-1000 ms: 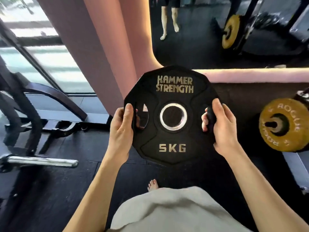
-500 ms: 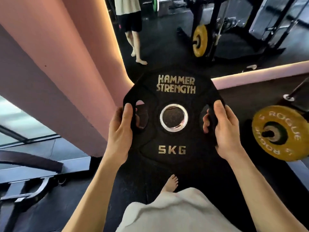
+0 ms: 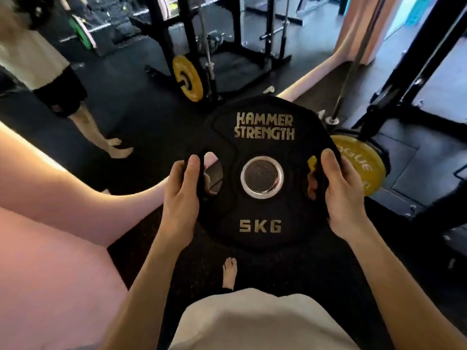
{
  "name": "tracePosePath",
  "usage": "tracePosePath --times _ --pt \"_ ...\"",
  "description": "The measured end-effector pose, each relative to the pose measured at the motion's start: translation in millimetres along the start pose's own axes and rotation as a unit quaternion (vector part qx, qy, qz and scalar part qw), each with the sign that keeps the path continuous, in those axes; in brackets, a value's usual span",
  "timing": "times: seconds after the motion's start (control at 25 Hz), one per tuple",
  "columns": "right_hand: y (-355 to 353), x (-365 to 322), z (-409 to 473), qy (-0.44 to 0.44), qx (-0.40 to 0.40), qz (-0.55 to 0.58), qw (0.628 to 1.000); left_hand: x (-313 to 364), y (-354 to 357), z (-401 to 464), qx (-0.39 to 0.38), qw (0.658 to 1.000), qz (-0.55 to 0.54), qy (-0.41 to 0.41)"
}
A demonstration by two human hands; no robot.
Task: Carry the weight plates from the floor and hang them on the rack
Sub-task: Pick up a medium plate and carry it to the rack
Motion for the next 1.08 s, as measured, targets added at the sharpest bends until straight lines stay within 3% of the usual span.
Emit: tracePosePath --times 0.32,0.52,1.08 --pt "4.7 -17.5 41.1 -0.052 0.222 0.023 0.973 20.4 96.1 126.0 -0.230 0.973 -0.011 0.011" --pt "4.1 -52.0 72.5 -0.112 0.314 0.008 0.943 53.0 161.3 164.5 -0.321 0.946 -0.030 0.030" --pt "-64.4 -241.0 239.2 -0.306 0.302 -0.027 0.903 225.6 376.1 208.0 -0.322 0.906 -0.170 0.217"
Point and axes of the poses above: each hand's wrist, its own z-axis towards the middle knuckle, its own y-axis out of the palm, x = y × z, the point moved 1 cm from there along z, towards the middle knuckle, and after that the axes turned 10 degrees about x, right-handed, at the moved point
